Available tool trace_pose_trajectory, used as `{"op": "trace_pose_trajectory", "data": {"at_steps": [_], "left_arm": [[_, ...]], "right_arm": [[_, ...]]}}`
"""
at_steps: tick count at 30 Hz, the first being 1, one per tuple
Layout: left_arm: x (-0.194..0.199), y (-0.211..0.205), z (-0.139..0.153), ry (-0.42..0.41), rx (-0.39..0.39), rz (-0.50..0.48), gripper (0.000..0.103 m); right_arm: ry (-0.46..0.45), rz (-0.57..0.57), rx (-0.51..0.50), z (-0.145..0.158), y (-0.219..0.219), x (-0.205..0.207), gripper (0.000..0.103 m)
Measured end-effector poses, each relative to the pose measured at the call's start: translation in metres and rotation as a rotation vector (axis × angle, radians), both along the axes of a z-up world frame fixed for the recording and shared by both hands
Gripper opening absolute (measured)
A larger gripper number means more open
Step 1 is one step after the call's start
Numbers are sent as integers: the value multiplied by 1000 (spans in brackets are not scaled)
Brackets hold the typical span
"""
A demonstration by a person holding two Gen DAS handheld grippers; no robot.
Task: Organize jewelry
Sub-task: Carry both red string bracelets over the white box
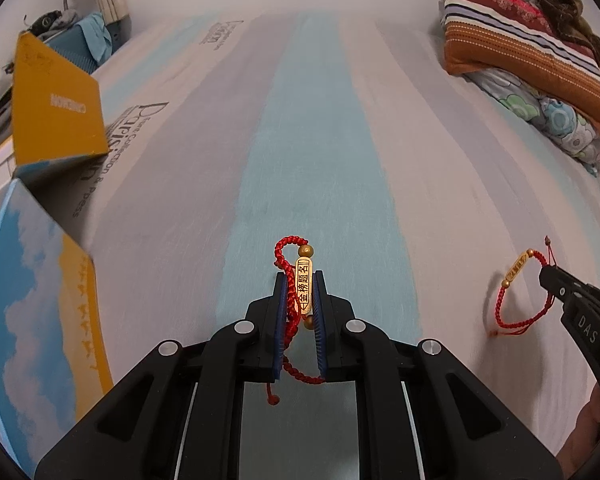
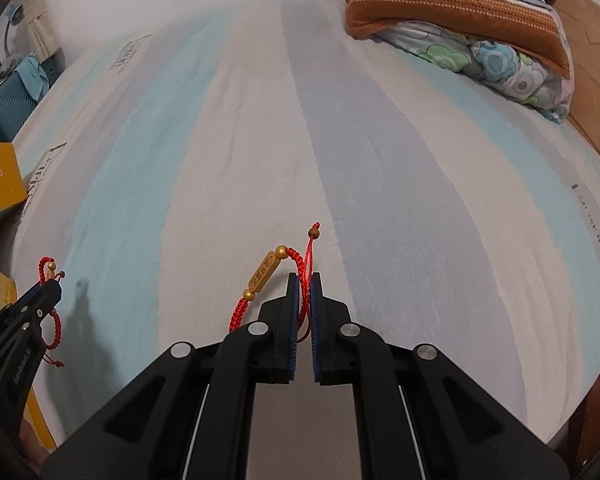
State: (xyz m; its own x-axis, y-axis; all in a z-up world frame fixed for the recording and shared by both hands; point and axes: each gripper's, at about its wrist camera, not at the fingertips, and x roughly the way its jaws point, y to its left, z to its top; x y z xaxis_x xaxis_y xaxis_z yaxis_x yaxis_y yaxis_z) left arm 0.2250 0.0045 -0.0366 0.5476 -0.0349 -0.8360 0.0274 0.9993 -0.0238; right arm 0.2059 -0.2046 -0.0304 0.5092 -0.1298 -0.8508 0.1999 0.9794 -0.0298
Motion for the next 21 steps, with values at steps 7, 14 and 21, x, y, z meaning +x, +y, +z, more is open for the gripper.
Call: {"op": "trace_pose_trajectory", "data": {"at_steps": [7,14,21], "left_arm": [[-21,0,14,-5,9,-18,12],[-45,5,42,-23,-5,-32,12],[-71,21,71,-76,4,-6,12]], "right_arm": [[-6,17,8,14,10,-15,4],[-17,32,9,35,20,-31,4],[-45,60,20,60,39,-45,5]]}}
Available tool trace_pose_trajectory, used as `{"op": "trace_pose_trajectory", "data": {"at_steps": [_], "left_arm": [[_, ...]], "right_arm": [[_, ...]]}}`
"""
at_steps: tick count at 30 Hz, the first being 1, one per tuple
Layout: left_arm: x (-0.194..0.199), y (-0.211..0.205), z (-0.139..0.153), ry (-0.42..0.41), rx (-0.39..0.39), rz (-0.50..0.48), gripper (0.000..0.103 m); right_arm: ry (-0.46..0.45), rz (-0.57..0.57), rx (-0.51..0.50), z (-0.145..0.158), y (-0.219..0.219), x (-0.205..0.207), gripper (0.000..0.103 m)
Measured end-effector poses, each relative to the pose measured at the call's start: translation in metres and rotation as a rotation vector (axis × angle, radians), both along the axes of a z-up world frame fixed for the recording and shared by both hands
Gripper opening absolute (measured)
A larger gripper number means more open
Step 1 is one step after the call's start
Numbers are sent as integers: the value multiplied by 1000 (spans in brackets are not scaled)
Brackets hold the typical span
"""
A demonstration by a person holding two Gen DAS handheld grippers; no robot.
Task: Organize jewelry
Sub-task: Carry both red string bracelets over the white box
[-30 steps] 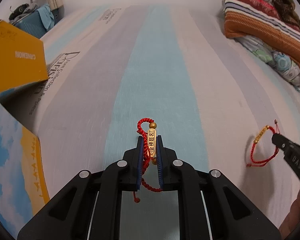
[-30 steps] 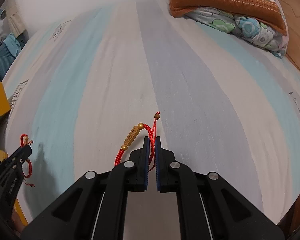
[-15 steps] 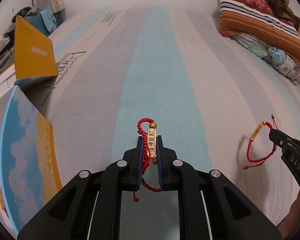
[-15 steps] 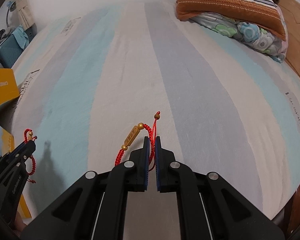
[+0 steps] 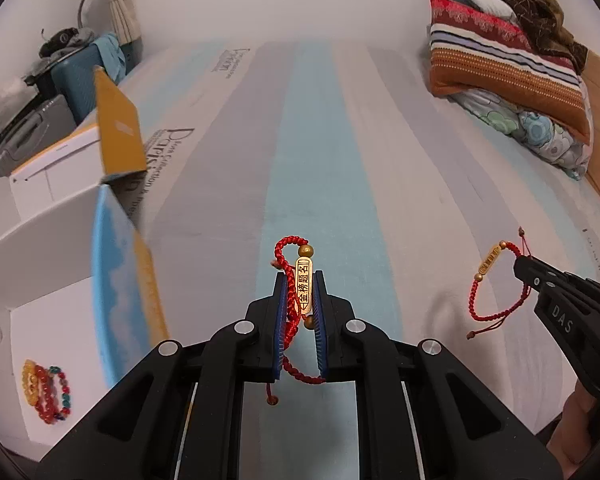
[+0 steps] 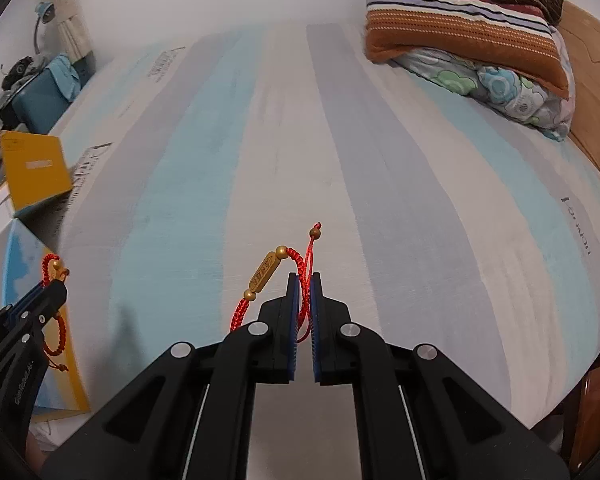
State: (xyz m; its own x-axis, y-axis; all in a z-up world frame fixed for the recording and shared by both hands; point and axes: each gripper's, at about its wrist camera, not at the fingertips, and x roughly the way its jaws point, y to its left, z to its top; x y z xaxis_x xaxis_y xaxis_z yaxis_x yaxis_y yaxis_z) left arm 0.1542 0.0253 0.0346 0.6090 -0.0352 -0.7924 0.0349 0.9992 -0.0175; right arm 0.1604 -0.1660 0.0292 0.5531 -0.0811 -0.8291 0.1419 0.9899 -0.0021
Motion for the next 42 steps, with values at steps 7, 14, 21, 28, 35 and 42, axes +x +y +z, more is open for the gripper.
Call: {"op": "trace_pose_trajectory", "data": {"at_steps": [7,14,21,28,35,42], "left_arm": [[-21,17,28,-39,1,21,12],[-43,41,51,-73,3,54,12],[-69,71,70,-111,8,102,12],[-94,111,87,-155,16,169,12],[-113,162,89,-170,33,254,12],[-131,214,86,-165,36,335,12]], "right_arm": [[-34,31,4,24,25,-14,5],[-79,72,15,51,55,-27,5],[-122,142,11,71,99,-45,5],[-160,222,-5,79,148,-64,5],[-209,290,12,86,189,-77,4],[-237,377,21,84,239,-89,4]]}}
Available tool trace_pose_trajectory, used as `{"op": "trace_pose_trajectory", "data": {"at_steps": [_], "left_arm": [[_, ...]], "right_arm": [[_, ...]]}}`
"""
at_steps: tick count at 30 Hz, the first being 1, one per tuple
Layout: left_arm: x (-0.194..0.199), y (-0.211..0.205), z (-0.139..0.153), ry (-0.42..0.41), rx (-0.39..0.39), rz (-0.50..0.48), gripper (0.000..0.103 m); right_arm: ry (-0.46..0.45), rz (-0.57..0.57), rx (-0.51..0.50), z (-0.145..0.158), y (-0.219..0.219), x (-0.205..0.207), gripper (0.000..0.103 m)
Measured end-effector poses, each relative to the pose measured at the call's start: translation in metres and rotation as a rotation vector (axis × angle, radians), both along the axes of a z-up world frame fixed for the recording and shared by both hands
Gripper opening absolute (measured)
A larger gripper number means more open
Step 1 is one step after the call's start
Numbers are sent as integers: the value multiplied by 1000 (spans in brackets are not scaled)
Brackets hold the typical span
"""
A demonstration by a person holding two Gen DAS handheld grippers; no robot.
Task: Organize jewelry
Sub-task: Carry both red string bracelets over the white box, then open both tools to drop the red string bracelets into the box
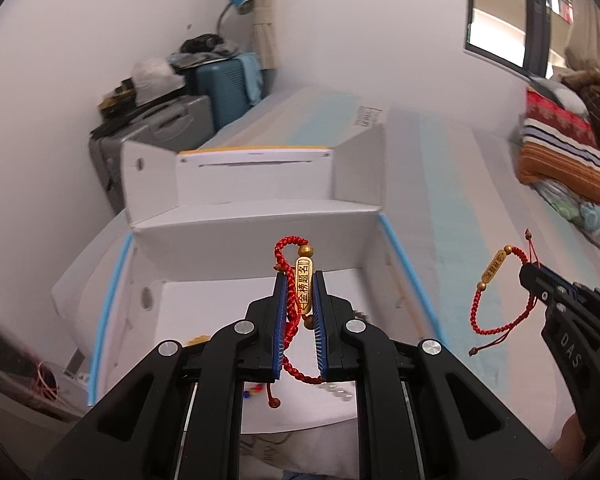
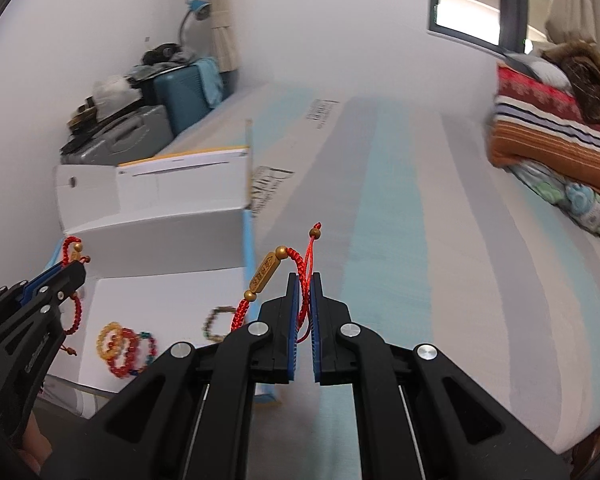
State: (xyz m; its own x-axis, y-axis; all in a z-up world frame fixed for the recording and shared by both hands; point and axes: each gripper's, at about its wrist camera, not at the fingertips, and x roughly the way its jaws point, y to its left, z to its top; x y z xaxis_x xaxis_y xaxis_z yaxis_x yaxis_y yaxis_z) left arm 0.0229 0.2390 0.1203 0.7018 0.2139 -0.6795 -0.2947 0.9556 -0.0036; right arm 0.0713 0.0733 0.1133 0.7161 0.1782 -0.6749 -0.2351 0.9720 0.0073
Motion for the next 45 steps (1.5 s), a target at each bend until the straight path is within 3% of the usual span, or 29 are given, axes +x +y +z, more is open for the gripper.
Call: {"op": "trace_pose_trajectory", "data": {"at_steps": [8,18,24,33,35,37,39,42,44,45], "left_arm": [[0,40,-24,62,-6,63,12],[6,74,-72,170,-56,86,12],[7,81,-81,186,-56,99,12],[8,84,-87,198,-55,101,13],[8,85,-87,193,-57,109,16],[7,86,-86,188,-54,119,20],[5,86,-84,177,-48,122,28],[0,84,-76,149,-38,128,44],[-6,81,-69,117,-27,129,59],[-9,80,-67,103,-25,130,60]], "right_arm": [[4,94,-20,-15,55,-10,4],[118,125,-54,-62,92,22,4],[181,128,-75,-83,101,35,4],[177,139,-92,-92,110,37,7],[175,143,-89,-92,111,37,21],[167,157,-77,-91,113,35,47],[136,160,-76,-86,112,30,53],[98,163,-78,-76,110,23,72],[78,154,-65,-69,105,18,76],[75,149,-56,-66,101,16,81]]}}
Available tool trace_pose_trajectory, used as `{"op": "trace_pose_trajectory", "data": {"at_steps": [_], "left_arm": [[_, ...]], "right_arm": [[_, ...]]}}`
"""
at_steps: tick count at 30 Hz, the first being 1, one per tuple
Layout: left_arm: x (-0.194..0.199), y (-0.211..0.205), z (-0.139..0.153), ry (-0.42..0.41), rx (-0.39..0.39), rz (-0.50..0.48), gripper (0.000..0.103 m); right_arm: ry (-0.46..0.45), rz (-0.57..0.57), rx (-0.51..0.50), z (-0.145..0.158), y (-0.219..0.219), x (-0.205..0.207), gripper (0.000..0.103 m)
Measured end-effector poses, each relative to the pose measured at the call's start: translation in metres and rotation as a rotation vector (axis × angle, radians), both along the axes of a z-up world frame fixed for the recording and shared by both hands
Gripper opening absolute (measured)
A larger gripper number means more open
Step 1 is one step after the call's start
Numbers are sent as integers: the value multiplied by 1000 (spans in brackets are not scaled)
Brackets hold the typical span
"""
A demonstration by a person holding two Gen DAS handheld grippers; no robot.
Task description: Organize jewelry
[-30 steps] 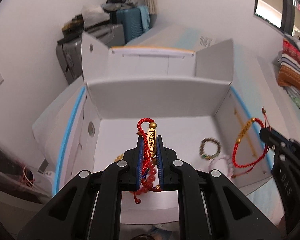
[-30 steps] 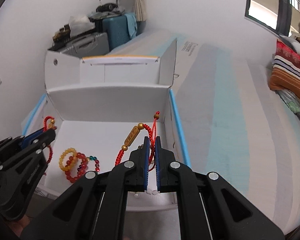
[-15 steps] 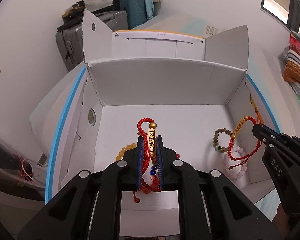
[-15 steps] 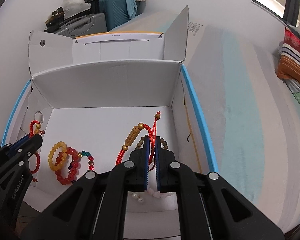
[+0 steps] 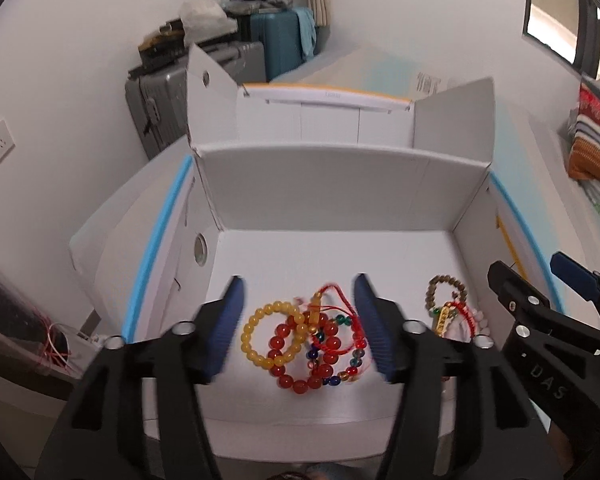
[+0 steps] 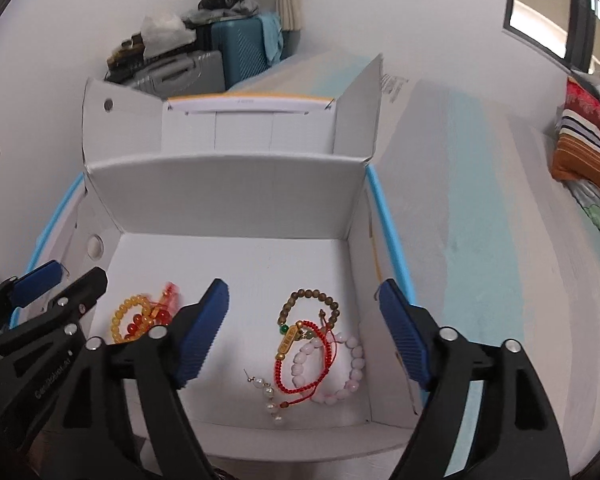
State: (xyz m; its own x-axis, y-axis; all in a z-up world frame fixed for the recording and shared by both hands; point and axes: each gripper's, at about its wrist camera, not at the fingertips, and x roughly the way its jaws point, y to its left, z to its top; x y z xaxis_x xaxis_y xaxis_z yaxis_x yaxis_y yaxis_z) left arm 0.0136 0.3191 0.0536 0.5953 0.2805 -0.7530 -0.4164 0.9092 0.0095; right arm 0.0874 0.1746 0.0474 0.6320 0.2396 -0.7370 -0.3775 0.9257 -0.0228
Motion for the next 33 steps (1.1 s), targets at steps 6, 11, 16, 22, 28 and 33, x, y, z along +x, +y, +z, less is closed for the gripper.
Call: {"op": "trace_pose_trajectory", "data": {"at_steps": [6,11,16,22,28,33], "left_arm": [[-26,-5,11,-60,14,9,78],[-52,-12,17,-102,28,19,95],[-76,-24,19,-127,47,10,97],[-102,-38,18,-135,69,8,97],[-110,-45,16,-143,81,-3,97],[-106,-44,13,-125,72,2,97]], "right_arm": [[-50,-9,27,6,-25,-31,94],[-85,-62,38,-1,-57,-59,95],[-98,-49,26,10,-69,-82,95],[-73,-50,61,9,-80,-104,95],[-72,-32,48,9,-72,-105,95],[-76,-45,46,13,-70,-100,95]]}}
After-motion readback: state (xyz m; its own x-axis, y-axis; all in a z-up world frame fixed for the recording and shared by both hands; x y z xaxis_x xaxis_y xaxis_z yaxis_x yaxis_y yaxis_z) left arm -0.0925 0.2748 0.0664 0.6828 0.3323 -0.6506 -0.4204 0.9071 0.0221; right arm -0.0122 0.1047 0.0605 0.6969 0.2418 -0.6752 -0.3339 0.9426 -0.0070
